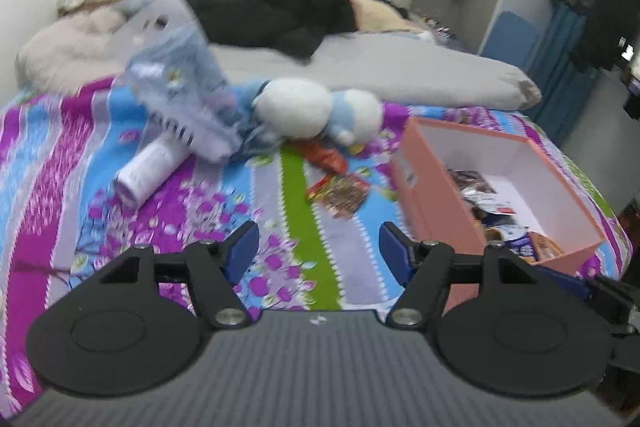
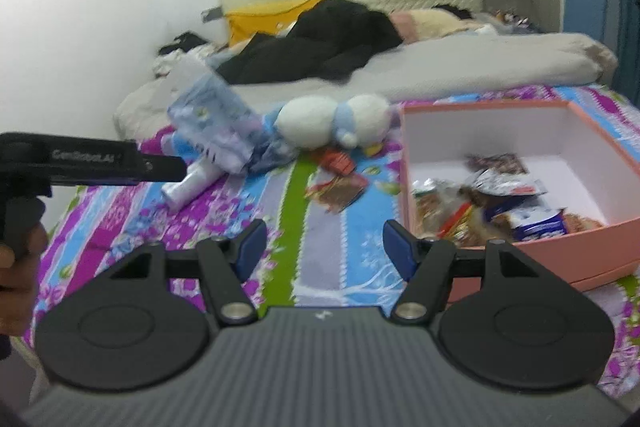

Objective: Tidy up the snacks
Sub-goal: 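Move both tools back from the box toward the remaining snacks, then grasp the red candy wrapper with the left tool while the right tool grasps the small meat-stick packet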

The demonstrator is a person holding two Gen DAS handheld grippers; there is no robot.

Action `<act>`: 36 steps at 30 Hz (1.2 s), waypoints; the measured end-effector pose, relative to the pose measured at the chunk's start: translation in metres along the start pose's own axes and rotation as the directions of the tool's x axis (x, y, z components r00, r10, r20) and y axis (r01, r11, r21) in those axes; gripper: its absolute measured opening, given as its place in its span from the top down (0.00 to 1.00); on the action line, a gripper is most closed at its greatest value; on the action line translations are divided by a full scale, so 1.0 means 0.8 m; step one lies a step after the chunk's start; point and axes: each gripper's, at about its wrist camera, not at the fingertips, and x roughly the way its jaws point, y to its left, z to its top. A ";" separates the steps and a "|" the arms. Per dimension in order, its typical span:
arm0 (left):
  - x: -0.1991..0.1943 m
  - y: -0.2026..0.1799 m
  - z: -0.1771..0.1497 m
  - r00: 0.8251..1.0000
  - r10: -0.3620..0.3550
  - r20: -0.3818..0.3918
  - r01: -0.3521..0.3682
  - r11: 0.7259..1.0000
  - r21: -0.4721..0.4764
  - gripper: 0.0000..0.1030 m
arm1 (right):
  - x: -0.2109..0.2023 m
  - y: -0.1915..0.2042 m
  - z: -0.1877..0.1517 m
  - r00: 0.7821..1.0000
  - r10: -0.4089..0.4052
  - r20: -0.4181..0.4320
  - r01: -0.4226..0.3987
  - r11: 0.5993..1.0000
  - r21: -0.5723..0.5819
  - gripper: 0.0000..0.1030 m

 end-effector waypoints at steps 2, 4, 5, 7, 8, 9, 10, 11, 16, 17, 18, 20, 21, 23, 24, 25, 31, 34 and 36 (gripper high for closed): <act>0.029 0.014 0.003 1.000 -0.001 -0.018 0.001 1.000 -0.021 0.31 | 0.023 0.001 -0.005 1.000 0.003 -0.016 -0.003 1.000 0.002 0.35; 0.064 0.029 0.009 0.999 -0.007 -0.032 0.006 1.000 -0.029 0.30 | 0.053 0.001 -0.005 0.999 -0.004 -0.035 0.004 1.000 -0.006 0.35; 0.083 0.035 0.014 0.999 -0.008 -0.038 0.006 0.999 -0.037 0.29 | 0.069 0.001 -0.005 0.999 -0.006 -0.044 0.005 1.000 -0.015 0.35; 0.124 0.049 0.024 0.999 -0.019 -0.050 0.017 0.998 -0.055 0.22 | 0.104 0.001 -0.001 0.998 -0.011 -0.064 0.009 0.999 -0.038 0.35; 0.148 0.056 0.030 0.998 -0.030 -0.056 0.026 0.997 -0.066 0.21 | 0.121 0.001 0.002 0.997 -0.015 -0.075 0.011 0.999 -0.047 0.35; 0.173 0.062 0.035 0.997 -0.040 -0.068 0.034 0.996 -0.080 0.21 | 0.142 0.000 0.006 0.996 -0.015 -0.088 0.010 0.999 -0.053 0.35; 0.197 0.067 0.042 0.995 -0.046 -0.090 0.037 0.995 -0.097 0.21 | 0.159 0.000 0.009 0.995 -0.015 -0.097 0.009 0.998 -0.054 0.35; 0.217 0.071 0.050 0.992 -0.057 -0.109 0.044 0.992 -0.115 0.21 | 0.176 -0.001 0.013 0.993 -0.019 -0.114 0.012 0.998 -0.054 0.35; 0.303 0.078 0.087 0.976 -0.095 -0.195 0.069 0.988 -0.139 0.21 | 0.241 -0.002 0.034 0.979 -0.032 -0.202 0.020 0.998 -0.060 0.35; 0.311 0.076 0.093 0.973 -0.100 -0.207 0.073 0.988 -0.134 0.21 | 0.248 -0.002 0.037 0.976 -0.030 -0.215 0.019 0.998 -0.054 0.35; 0.323 0.076 0.100 0.970 -0.106 -0.219 0.080 0.989 -0.125 0.21 | 0.252 -0.003 0.039 0.973 -0.030 -0.229 0.020 0.999 -0.047 0.36; 0.338 0.075 0.110 0.966 -0.105 -0.234 0.082 0.991 -0.108 0.21 | 0.260 -0.005 0.041 0.965 -0.030 -0.260 0.022 0.999 -0.033 0.36; 0.347 0.075 0.115 0.964 -0.105 -0.246 0.081 0.991 -0.106 0.21 | 0.263 -0.006 0.041 0.959 -0.033 -0.280 0.026 0.999 -0.029 0.36; 0.360 0.078 0.122 0.959 -0.127 -0.253 0.100 0.988 -0.118 0.21 | 0.268 -0.008 0.043 0.954 -0.033 -0.297 0.030 0.999 -0.014 0.36; 0.367 0.079 0.125 0.957 -0.141 -0.254 0.111 0.985 -0.129 0.21 | 0.269 -0.009 0.044 0.953 -0.034 -0.301 0.032 0.999 -0.010 0.36; 0.377 0.079 0.128 0.953 -0.159 -0.257 0.125 0.982 -0.143 0.21 | 0.271 -0.009 0.043 0.952 -0.039 -0.305 0.037 0.999 -0.012 0.36; 0.424 0.064 0.143 0.948 -0.192 -0.253 0.158 0.976 -0.149 0.20 | 0.297 -0.016 0.037 0.952 -0.063 -0.299 0.053 0.998 -0.042 0.36; 0.444 0.058 0.152 0.944 -0.201 -0.260 0.167 0.975 -0.149 0.20 | 0.308 -0.021 0.040 0.952 -0.069 -0.297 0.051 0.996 -0.071 0.36; 0.453 0.055 0.158 0.943 -0.202 -0.266 0.166 0.975 -0.150 0.20 | 0.314 -0.025 0.044 0.952 -0.064 -0.298 0.048 0.997 -0.060 0.36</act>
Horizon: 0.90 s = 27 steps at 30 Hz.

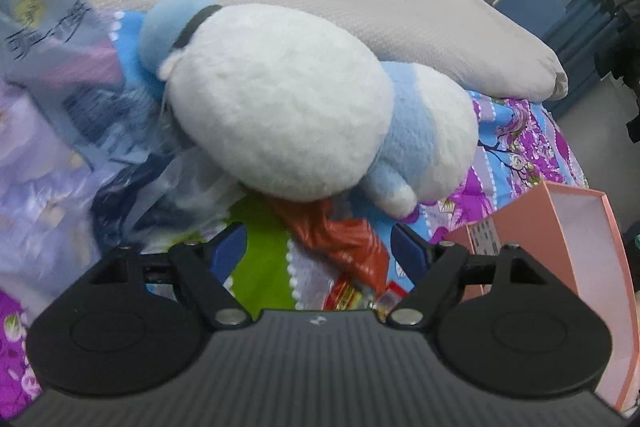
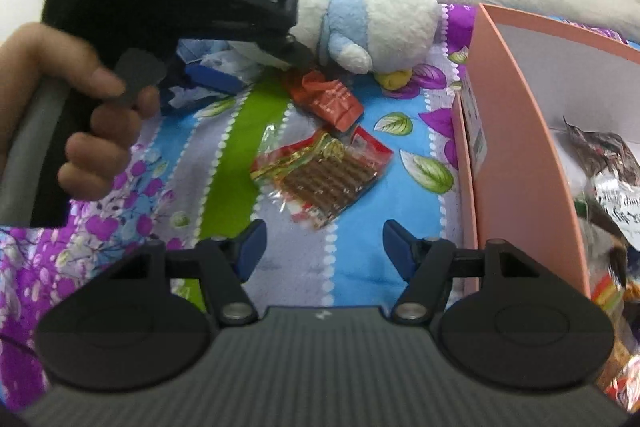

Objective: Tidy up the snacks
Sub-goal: 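Grasp the red candy wrapper with the left tool while the right tool grasps the small meat-stick packet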

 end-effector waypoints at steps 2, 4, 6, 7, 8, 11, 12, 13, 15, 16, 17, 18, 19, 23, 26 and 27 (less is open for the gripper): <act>0.006 -0.001 0.006 1.000 0.002 -0.012 -0.002 1.000 -0.002 0.20 | 0.000 -0.002 0.007 1.000 0.003 0.006 -0.003 1.000 0.008 0.36; 0.013 0.001 0.012 1.000 0.007 -0.027 -0.008 1.000 -0.006 0.20 | 0.001 -0.002 0.014 1.000 0.009 0.020 -0.009 1.000 0.000 0.36; 0.019 0.004 0.018 0.999 0.007 -0.037 -0.008 1.000 -0.018 0.20 | 0.003 0.000 0.020 1.000 0.013 0.028 -0.012 1.000 -0.022 0.36; 0.020 0.006 0.022 0.999 0.010 -0.042 -0.011 1.000 -0.024 0.20 | 0.004 0.001 0.023 1.000 0.013 0.028 -0.012 1.000 -0.028 0.36; 0.022 0.008 0.025 0.999 0.006 -0.044 -0.007 1.000 -0.030 0.20 | 0.006 0.002 0.027 1.000 0.014 0.026 -0.013 0.999 -0.030 0.36; 0.028 0.014 0.031 0.999 -0.021 -0.050 0.017 0.997 -0.072 0.20 | 0.017 -0.001 0.037 0.999 0.019 0.026 -0.018 0.999 -0.041 0.36; 0.031 0.015 0.033 0.998 -0.029 -0.055 0.025 0.997 -0.077 0.20 | 0.022 -0.001 0.040 1.000 0.013 0.027 -0.012 0.999 -0.047 0.36; 0.035 0.016 0.033 0.997 -0.039 -0.061 0.034 0.996 -0.078 0.20 | 0.028 -0.002 0.042 1.000 0.007 0.023 -0.006 0.999 -0.053 0.36; 0.044 0.020 0.035 0.995 -0.056 -0.083 0.048 0.995 -0.090 0.20 | 0.040 -0.003 0.045 1.000 0.006 0.013 -0.005 0.998 -0.058 0.36; 0.049 0.022 0.035 0.994 -0.062 -0.095 0.053 0.993 -0.101 0.20 | 0.045 -0.002 0.046 1.000 0.007 0.009 -0.007 0.998 -0.063 0.36; 0.055 0.022 0.035 0.992 -0.067 -0.104 0.056 0.992 -0.111 0.20 | 0.049 0.000 0.047 1.000 0.006 0.008 -0.006 0.997 -0.071 0.36; 0.059 0.022 0.034 0.992 -0.069 -0.109 0.056 0.991 -0.119 0.20 | 0.053 0.001 0.048 1.000 0.003 0.008 -0.002 0.997 -0.080 0.36; 0.063 0.023 0.033 0.992 -0.066 -0.111 0.052 0.990 -0.130 0.20 | 0.057 0.003 0.047 1.000 -0.004 0.005 0.004 0.996 -0.088 0.36; 0.068 0.018 0.030 0.993 -0.046 -0.106 0.030 0.989 -0.147 0.17 | 0.071 0.008 0.042 0.999 -0.042 -0.013 0.040 0.995 -0.092 0.31; 0.071 0.008 0.033 0.992 -0.003 -0.127 -0.017 0.988 -0.155 0.17 | 0.073 0.013 0.040 0.998 -0.067 -0.010 0.065 0.993 -0.096 0.17; 0.070 0.003 0.035 0.991 0.013 -0.134 -0.034 0.987 -0.158 0.17 | 0.074 0.014 0.039 0.997 -0.082 -0.009 0.080 0.991 -0.103 0.17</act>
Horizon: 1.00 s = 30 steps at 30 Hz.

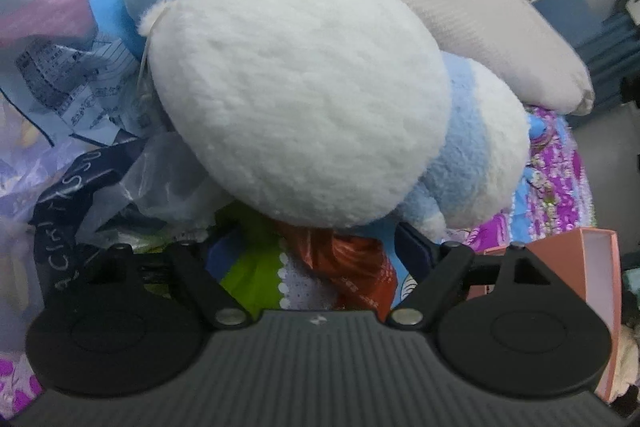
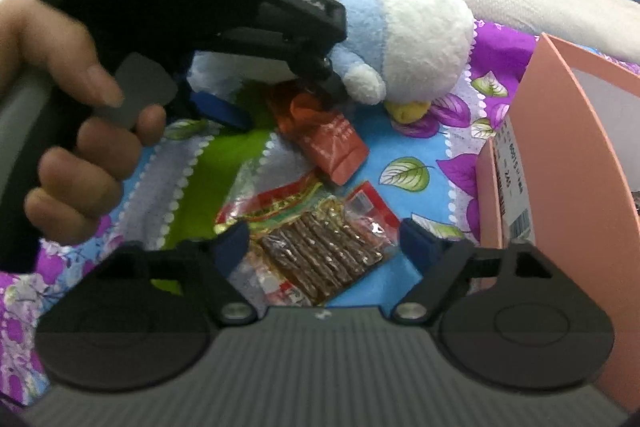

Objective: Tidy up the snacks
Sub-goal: 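Grasp the red candy wrapper with the left tool while the right tool grasps the small meat-stick packet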

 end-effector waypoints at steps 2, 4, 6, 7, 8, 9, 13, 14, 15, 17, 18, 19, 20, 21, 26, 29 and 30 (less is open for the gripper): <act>0.000 -0.010 0.001 1.000 0.012 -0.012 -0.012 1.000 -0.011 0.18 | 0.003 -0.005 -0.001 1.000 0.005 -0.007 -0.004 1.000 0.014 0.17; 0.003 -0.015 0.001 0.999 0.028 -0.031 -0.029 0.999 -0.031 0.18 | 0.007 -0.011 -0.003 0.999 0.031 -0.026 -0.029 0.998 0.055 0.17; 0.008 -0.020 0.002 0.998 0.042 -0.039 -0.044 0.998 -0.047 0.20 | 0.016 -0.016 -0.006 0.995 0.081 -0.056 -0.076 0.994 0.084 0.20; 0.010 -0.022 0.003 0.997 0.057 -0.043 -0.059 0.997 -0.048 0.24 | 0.017 -0.016 -0.007 0.995 0.081 -0.053 -0.076 0.994 0.081 0.20; 0.011 -0.024 0.003 0.997 0.070 -0.045 -0.072 0.996 -0.048 0.27 | 0.017 -0.015 -0.006 0.996 0.080 -0.050 -0.076 0.994 0.074 0.25; 0.013 -0.026 0.004 0.996 0.074 -0.048 -0.076 0.996 -0.045 0.27 | 0.016 -0.014 -0.006 0.995 0.087 -0.046 -0.084 0.994 0.075 0.32; 0.018 -0.036 0.007 0.997 0.044 -0.065 -0.047 0.997 -0.055 0.45 | 0.007 -0.016 -0.004 0.994 0.103 -0.031 -0.099 0.990 0.100 0.41; 0.018 -0.032 0.007 0.997 0.043 -0.065 -0.047 0.997 -0.063 0.46 | 0.002 -0.018 -0.004 0.995 0.099 -0.024 -0.095 0.990 0.108 0.53; 0.018 -0.033 0.008 0.997 0.040 -0.062 -0.044 0.997 -0.066 0.47 | -0.003 -0.021 -0.004 0.995 0.095 -0.012 -0.093 0.989 0.117 0.60; 0.013 -0.029 0.004 0.998 0.039 -0.049 -0.041 0.997 -0.057 0.49 | -0.010 -0.026 -0.002 0.995 0.098 -0.008 -0.096 0.987 0.127 0.65; 0.010 -0.029 0.001 0.998 0.041 -0.043 -0.043 0.998 -0.048 0.49 | -0.013 -0.028 -0.002 0.995 0.097 -0.006 -0.095 0.987 0.128 0.68; 0.007 -0.029 -0.002 0.998 0.039 -0.039 -0.041 0.998 -0.043 0.50 | -0.017 -0.030 -0.002 0.996 0.093 -0.003 -0.092 0.988 0.124 0.69; 0.005 -0.030 -0.005 0.999 0.033 -0.035 -0.035 0.999 -0.039 0.50 | -0.021 -0.031 -0.003 0.996 0.093 0.001 -0.093 0.988 0.120 0.71; 0.002 -0.031 -0.007 0.999 0.029 -0.031 -0.030 0.999 -0.036 0.51 | -0.024 -0.031 -0.004 0.996 0.092 0.004 -0.092 0.989 0.114 0.73; -0.025 -0.028 -0.031 1.000 0.011 -0.016 -0.012 1.000 -0.020 0.52 | -0.043 -0.032 -0.007 0.996 0.085 0.009 -0.085 0.992 0.092 0.80; -0.042 -0.022 -0.045 1.000 0.004 -0.008 -0.004 1.000 -0.022 0.53 | -0.056 -0.028 -0.014 0.997 0.077 0.008 -0.078 0.992 0.096 0.83; -0.047 -0.018 -0.050 1.000 -0.004 -0.007 0.004 1.000 -0.022 0.53 | -0.060 -0.027 -0.016 0.998 0.069 0.004 -0.069 0.993 0.099 0.84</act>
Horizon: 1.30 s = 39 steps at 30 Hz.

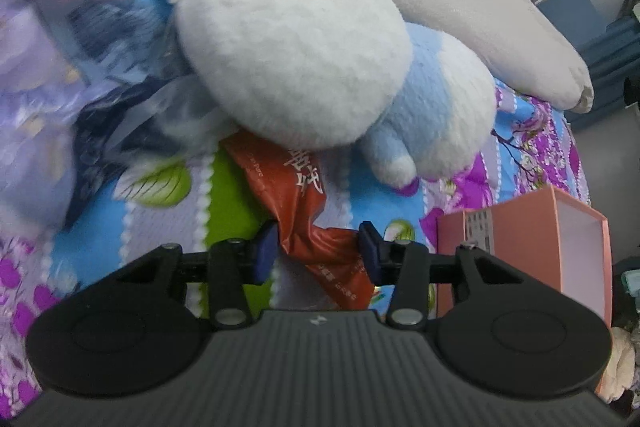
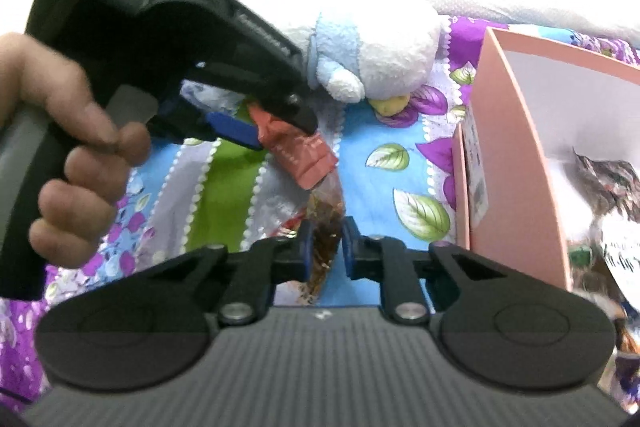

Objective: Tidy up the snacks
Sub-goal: 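Grasp the red candy wrapper with the left tool while the right tool grasps the small meat-stick packet, then carry the red candy and meat-stick packet over the pink box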

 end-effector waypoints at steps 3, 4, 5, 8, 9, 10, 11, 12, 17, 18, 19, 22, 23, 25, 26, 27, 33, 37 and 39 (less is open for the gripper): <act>-0.018 0.009 -0.015 1.000 -0.016 -0.005 0.016 1.000 -0.010 0.53 | -0.018 0.001 -0.008 1.000 -0.015 -0.012 0.015 1.000 0.024 0.86; -0.022 0.016 -0.018 1.000 -0.019 -0.005 0.019 1.000 -0.011 0.53 | -0.024 0.002 -0.011 1.000 -0.018 -0.012 0.018 0.999 0.028 0.86; -0.027 0.018 -0.023 1.000 -0.022 -0.004 0.022 1.000 -0.009 0.53 | -0.031 0.003 -0.013 1.000 -0.023 -0.012 0.023 0.999 0.029 0.86; -0.046 0.026 -0.039 1.000 -0.023 0.016 0.023 1.000 -0.002 0.53 | -0.044 0.006 -0.022 0.999 -0.035 -0.011 0.035 0.999 0.038 0.86; -0.054 0.033 -0.048 0.999 -0.027 0.027 0.027 1.000 -0.002 0.53 | -0.046 0.006 -0.024 1.000 -0.029 -0.011 0.030 0.998 0.049 0.86; -0.061 0.036 -0.054 0.999 -0.030 0.038 0.030 1.000 0.004 0.53 | -0.049 0.006 -0.028 1.000 -0.027 -0.011 0.028 0.998 0.058 0.86; -0.072 0.041 -0.059 0.998 -0.032 0.056 0.031 0.999 0.014 0.53 | -0.052 0.008 -0.031 1.000 -0.028 -0.005 0.028 0.998 0.061 0.86; -0.082 0.047 -0.066 0.997 -0.032 0.073 0.031 0.999 0.022 0.53 | -0.053 0.010 -0.035 1.000 -0.030 0.002 0.030 0.998 0.058 0.86; -0.120 0.066 -0.101 0.987 -0.063 0.151 0.053 0.996 0.066 0.53 | -0.067 0.016 -0.053 0.997 -0.024 0.078 0.022 0.999 0.024 0.87; -0.128 0.068 -0.110 0.983 -0.064 0.170 0.051 0.996 0.076 0.53 | -0.070 0.018 -0.056 0.995 -0.023 0.092 0.021 1.000 0.020 0.87; -0.135 0.069 -0.120 0.981 -0.065 0.184 0.050 0.995 0.088 0.53 | -0.075 0.021 -0.061 0.994 -0.022 0.110 0.020 1.000 0.019 0.87; -0.157 0.074 -0.154 0.974 -0.062 0.217 0.042 0.995 0.094 0.53 | -0.088 0.029 -0.076 0.990 -0.024 0.140 0.021 0.999 0.025 0.88; -0.165 0.076 -0.167 0.973 -0.062 0.222 0.042 0.995 0.091 0.53 | -0.094 0.032 -0.081 0.989 -0.024 0.145 0.020 0.999 0.032 0.89; -0.183 0.078 -0.195 0.972 -0.047 0.232 0.027 0.996 0.090 0.53 | -0.109 0.040 -0.090 0.989 -0.018 0.150 0.012 0.999 0.042 0.89; -0.191 0.079 -0.208 0.971 -0.040 0.237 0.019 0.996 0.091 0.53 | -0.117 0.043 -0.096 0.988 -0.012 0.152 0.004 0.999 0.049 0.89; -0.200 0.079 -0.223 0.970 -0.032 0.241 0.010 0.996 0.093 0.53 | -0.125 0.046 -0.101 0.987 -0.002 0.160 -0.006 0.999 0.049 0.89; -0.231 0.082 -0.289 0.970 0.019 0.242 -0.040 0.996 0.084 0.53 | -0.154 0.051 -0.121 0.988 0.003 0.155 -0.015 0.997 0.077 0.89; -0.246 0.080 -0.314 0.972 0.042 0.230 -0.062 0.995 0.081 0.53 | -0.174 0.041 -0.124 0.988 0.016 0.154 -0.034 0.993 0.113 0.89; -0.251 0.076 -0.320 0.973 0.036 0.226 -0.059 0.994 0.093 0.53 | -0.186 0.037 -0.121 0.985 0.013 0.172 -0.033 0.993 0.116 0.89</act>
